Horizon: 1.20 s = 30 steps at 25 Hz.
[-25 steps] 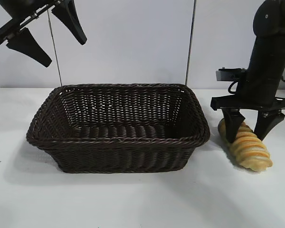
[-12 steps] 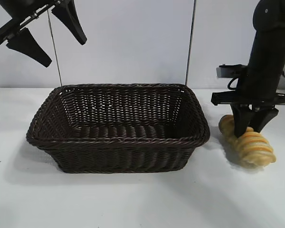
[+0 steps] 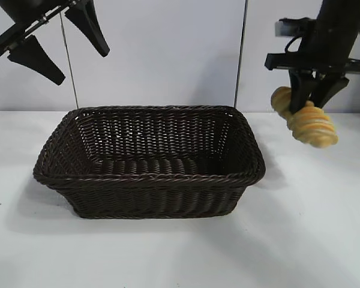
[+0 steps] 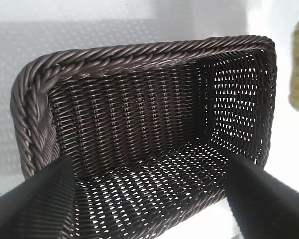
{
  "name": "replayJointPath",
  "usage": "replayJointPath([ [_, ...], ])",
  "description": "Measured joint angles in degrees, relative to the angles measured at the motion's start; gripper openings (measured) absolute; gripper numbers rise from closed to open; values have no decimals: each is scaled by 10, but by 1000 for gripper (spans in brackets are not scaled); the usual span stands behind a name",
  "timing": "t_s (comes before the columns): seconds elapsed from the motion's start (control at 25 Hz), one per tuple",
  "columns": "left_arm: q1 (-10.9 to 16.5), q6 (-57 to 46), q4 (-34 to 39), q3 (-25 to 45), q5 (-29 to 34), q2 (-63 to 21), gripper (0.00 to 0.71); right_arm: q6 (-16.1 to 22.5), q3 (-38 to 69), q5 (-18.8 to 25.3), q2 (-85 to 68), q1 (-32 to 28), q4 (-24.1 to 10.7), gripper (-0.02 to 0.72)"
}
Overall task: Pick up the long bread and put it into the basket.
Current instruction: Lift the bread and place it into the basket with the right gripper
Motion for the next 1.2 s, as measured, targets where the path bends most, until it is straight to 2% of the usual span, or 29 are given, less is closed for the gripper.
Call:
replayJointPath([
  [0.16, 0, 0, 0, 0, 0, 0, 599, -8, 0, 5, -14, 0, 11, 213],
  [0.44, 0, 0, 0, 0, 0, 0, 599, -56, 0, 5, -14, 19, 82, 213],
  [0.64, 0, 0, 0, 0, 0, 0, 599, -64, 0, 1, -14, 80, 89, 213],
  [1.0, 0, 0, 0, 0, 0, 0, 599, -67, -1, -57, 13, 208, 94, 213],
  [1.2, 0, 0, 0, 0, 0, 0, 599, -69, -1, -94, 54, 240, 95, 213],
])
